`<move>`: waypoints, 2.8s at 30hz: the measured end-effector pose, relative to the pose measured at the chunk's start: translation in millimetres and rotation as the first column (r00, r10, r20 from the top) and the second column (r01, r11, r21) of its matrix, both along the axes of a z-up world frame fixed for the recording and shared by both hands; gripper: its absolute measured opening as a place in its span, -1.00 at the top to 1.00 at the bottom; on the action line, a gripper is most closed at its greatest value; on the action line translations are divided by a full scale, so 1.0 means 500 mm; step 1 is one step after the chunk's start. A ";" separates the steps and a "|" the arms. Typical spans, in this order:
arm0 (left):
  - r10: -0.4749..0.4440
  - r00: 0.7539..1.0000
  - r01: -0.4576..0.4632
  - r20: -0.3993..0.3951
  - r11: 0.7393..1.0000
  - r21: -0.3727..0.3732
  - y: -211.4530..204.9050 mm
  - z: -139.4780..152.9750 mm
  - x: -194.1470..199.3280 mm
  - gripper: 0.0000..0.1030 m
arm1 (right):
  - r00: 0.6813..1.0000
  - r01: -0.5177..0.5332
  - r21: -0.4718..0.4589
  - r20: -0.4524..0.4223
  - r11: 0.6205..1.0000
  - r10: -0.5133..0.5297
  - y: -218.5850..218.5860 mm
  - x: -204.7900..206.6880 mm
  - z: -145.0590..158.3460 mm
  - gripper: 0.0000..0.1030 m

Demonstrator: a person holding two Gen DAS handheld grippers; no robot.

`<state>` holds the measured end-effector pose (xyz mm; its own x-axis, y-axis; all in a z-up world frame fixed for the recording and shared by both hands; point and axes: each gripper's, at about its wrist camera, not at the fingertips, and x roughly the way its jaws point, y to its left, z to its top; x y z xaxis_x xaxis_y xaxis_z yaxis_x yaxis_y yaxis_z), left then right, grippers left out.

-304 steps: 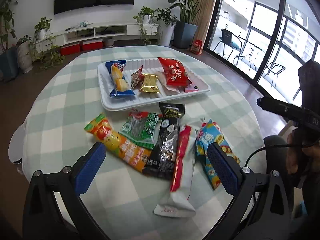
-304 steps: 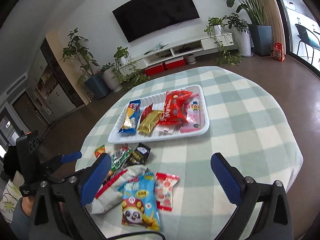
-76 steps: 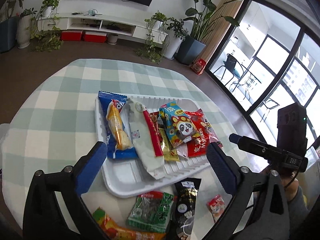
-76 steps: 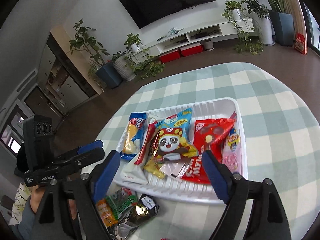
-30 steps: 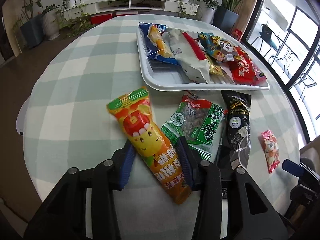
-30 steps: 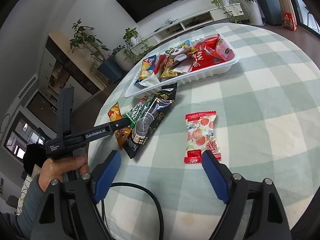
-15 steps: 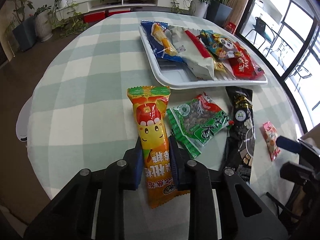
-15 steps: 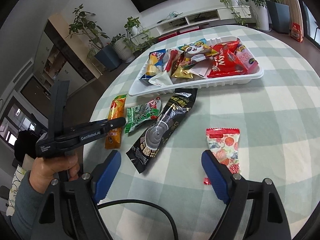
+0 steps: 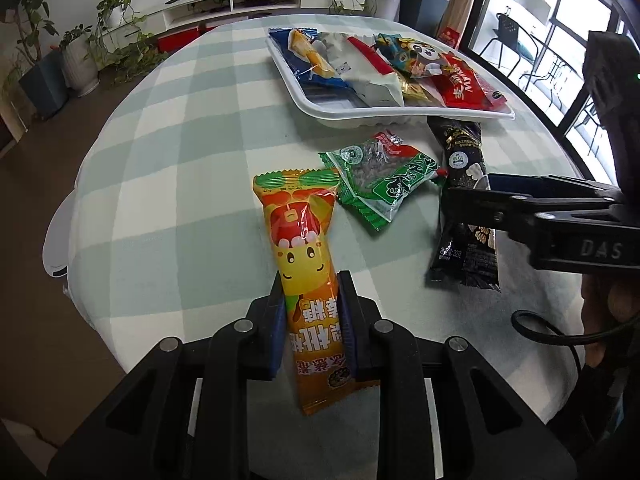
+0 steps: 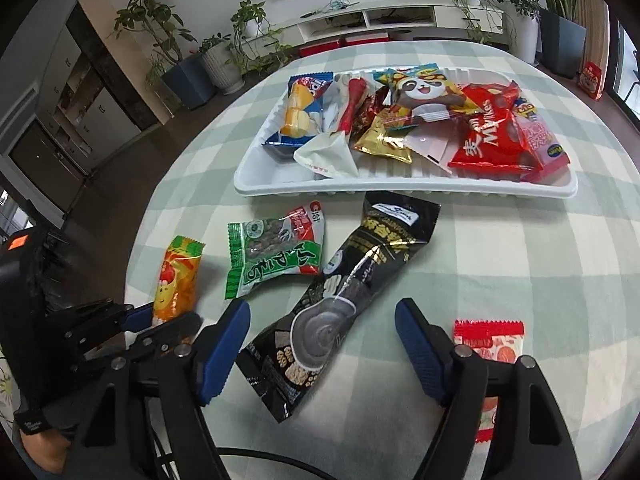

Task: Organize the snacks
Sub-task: 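Grasp the orange stick snack with the left gripper while the right grasps the black packet, then carry the orange snack and black packet over the white tray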

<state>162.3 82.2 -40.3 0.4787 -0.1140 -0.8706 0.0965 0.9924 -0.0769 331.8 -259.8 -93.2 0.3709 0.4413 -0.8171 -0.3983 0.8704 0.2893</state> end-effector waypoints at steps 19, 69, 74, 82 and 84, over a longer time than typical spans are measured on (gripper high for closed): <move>0.008 0.998 -0.008 0.056 1.000 0.005 -0.008 0.000 -0.016 0.60 | 0.998 -0.058 -0.130 0.018 0.990 0.061 -0.026 -0.057 -0.015 0.46; -0.046 0.995 0.070 0.088 0.957 -0.282 -0.087 0.100 0.442 0.64 | 0.997 0.056 0.102 0.043 0.993 -0.060 -0.131 0.289 0.120 0.51; -0.043 0.997 0.060 0.070 0.958 -0.279 -0.087 0.064 0.462 0.64 | 0.998 0.067 0.068 0.012 0.995 -0.068 -0.121 0.311 0.079 0.51; -0.051 0.997 0.063 0.050 0.958 -0.278 -0.095 0.038 0.478 0.63 | 0.998 0.061 0.040 0.000 0.997 -0.061 -0.109 0.333 0.047 0.51; -0.048 0.998 0.060 0.049 0.958 -0.281 -0.095 0.033 0.481 0.63 | 0.998 0.056 0.033 0.003 0.998 -0.056 -0.104 0.333 0.045 0.51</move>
